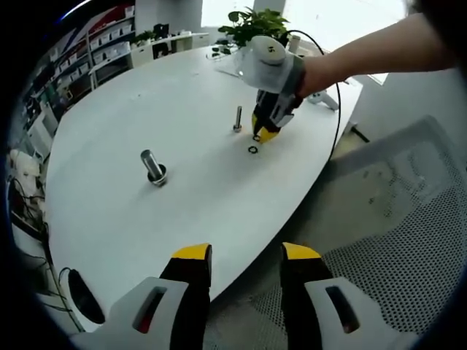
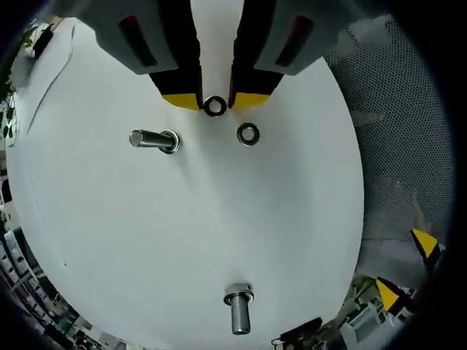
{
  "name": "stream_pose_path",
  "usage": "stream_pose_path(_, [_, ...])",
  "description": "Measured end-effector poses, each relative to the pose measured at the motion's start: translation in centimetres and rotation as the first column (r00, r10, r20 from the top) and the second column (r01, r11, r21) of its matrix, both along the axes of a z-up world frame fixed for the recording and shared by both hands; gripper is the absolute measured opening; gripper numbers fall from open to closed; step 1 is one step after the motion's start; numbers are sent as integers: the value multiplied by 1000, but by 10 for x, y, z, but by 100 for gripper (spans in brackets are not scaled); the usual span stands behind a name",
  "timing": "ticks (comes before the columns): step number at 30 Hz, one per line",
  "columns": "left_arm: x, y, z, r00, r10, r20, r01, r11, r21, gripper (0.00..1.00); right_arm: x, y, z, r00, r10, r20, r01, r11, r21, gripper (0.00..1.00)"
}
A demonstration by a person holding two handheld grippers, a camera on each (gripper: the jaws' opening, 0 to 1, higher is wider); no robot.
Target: Place the washer onto the threaded stud by aligning its center hole with the stud, sliding it down to the base, and recovering from edge contact or off-axis alignment until the washer reaches the visible bottom stop.
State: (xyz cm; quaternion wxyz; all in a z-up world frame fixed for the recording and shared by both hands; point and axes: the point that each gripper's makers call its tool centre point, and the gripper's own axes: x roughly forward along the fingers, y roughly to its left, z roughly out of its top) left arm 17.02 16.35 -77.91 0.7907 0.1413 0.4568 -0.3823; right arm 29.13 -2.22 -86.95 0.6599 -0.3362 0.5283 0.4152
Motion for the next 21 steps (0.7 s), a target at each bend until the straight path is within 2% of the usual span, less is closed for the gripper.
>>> stream_pose_path(2, [0, 0, 0, 1000, 1, -2, -1, 1000, -3, 35, 0, -1, 0, 1000, -13, 2, 13, 1000, 19, 17])
stream_pose_path(7, [-2, 0, -1, 1000, -3, -7, 3, 1000, 3, 35, -2, 1, 0, 998, 57, -3, -57, 998, -17, 16])
stream_pose_path(13, [-2, 0, -1, 1000, -1, -7, 1, 1000, 2, 35, -2, 0, 0, 994, 105, -7, -105, 994, -18, 16])
stream_pose_path(17, [-2, 0, -1, 1000, -8, -6, 8, 1000, 5, 35, -1, 0, 0, 997, 77, -17, -77, 997, -16, 15])
stream_pose_path(21, [-1, 0, 0, 1000, -10, 1, 10, 1000, 8, 35, 1, -1, -1, 998, 63, 3, -63, 998, -14, 14])
